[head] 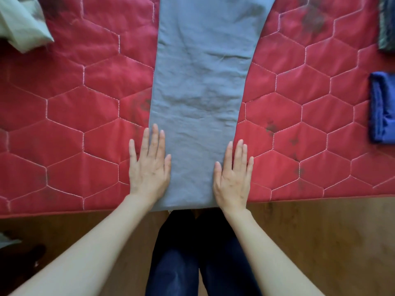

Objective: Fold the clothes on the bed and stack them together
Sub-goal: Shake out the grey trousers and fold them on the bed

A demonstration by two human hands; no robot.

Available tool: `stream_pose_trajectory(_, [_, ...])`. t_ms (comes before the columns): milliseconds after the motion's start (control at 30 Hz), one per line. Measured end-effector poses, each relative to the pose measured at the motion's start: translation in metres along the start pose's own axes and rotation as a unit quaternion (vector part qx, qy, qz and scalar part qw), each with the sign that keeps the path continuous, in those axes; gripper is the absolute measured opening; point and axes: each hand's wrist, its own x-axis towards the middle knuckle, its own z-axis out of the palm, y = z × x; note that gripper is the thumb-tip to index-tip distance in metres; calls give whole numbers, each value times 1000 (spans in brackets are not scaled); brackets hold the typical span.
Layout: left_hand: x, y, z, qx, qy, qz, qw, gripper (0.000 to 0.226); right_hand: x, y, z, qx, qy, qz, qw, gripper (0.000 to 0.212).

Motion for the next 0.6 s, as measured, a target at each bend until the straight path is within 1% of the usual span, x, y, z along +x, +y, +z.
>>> stream_pose_trajectory(133, [68,21,-23,7,45,90,995,57,75,-36,-23,54,45,-62,996,51])
stream_pose_trajectory(233, [143,31,-38,-11,70,92,993,57,154,-75,-38,71,67,-97,990,53])
stream_pose_trajectory(300, [182,32,-41,-1,59,74,996,59,198,-90,-39,59,55,-105,991,54])
stream_pose_trajectory(333, [194,31,-40,3,48,62,997,59,212,-91,-35,40,35,-107,993,54])
stream_pose_trajectory(400, [200,25,-36,5,36,55,998,58,220,-77,-25,-3,-6,-102,995,54])
stream_pose_trajectory(433, [193,23,-33,6,35,57,998,58,212,-65,-20,-12,-12,-96,995,54])
stream_pose_trajectory(533, [152,19,-26,2,45,47,998,57,168,-28,-15,7,12,-56,998,56])
stream_pose_trajectory(600, [129,23,-26,-4,26,27,999,57,143,-9,-17,24,3,-38,999,55])
